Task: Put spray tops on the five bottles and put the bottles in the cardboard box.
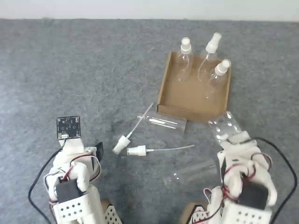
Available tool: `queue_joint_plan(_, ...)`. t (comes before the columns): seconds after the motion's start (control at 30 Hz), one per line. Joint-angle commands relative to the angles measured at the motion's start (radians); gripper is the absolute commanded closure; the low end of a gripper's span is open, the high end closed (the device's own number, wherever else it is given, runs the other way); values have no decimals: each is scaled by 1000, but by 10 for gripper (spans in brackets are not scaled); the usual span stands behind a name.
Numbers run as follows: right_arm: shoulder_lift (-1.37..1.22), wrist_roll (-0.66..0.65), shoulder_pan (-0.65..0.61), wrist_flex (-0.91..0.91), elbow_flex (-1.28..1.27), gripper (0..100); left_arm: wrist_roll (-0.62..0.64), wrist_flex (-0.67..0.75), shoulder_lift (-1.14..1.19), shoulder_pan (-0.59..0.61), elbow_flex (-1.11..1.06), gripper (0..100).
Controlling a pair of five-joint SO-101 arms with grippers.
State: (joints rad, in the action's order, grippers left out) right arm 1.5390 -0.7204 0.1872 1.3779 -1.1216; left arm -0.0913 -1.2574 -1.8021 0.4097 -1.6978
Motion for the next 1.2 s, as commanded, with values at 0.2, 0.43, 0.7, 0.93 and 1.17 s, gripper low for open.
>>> queue_joint_plan(0.2,-555,-31,-461,364,468,915,9,-5,-18,3,13,731)
queue_joint_plan(0.43,-595,-15,-868,409,400,805,9,-5,-18,3,13,731)
queue_joint_plan(0.7,-596,-49,-983,377,316,708,9,-5,-18,5,13,731)
queue_joint_plan(0.93,-642,-109,-983,314,239,709,9,-5,-18,5,13,731)
queue_joint_plan(1.17,-848,-101,-983,157,212,709,9,-5,-18,5,13,731)
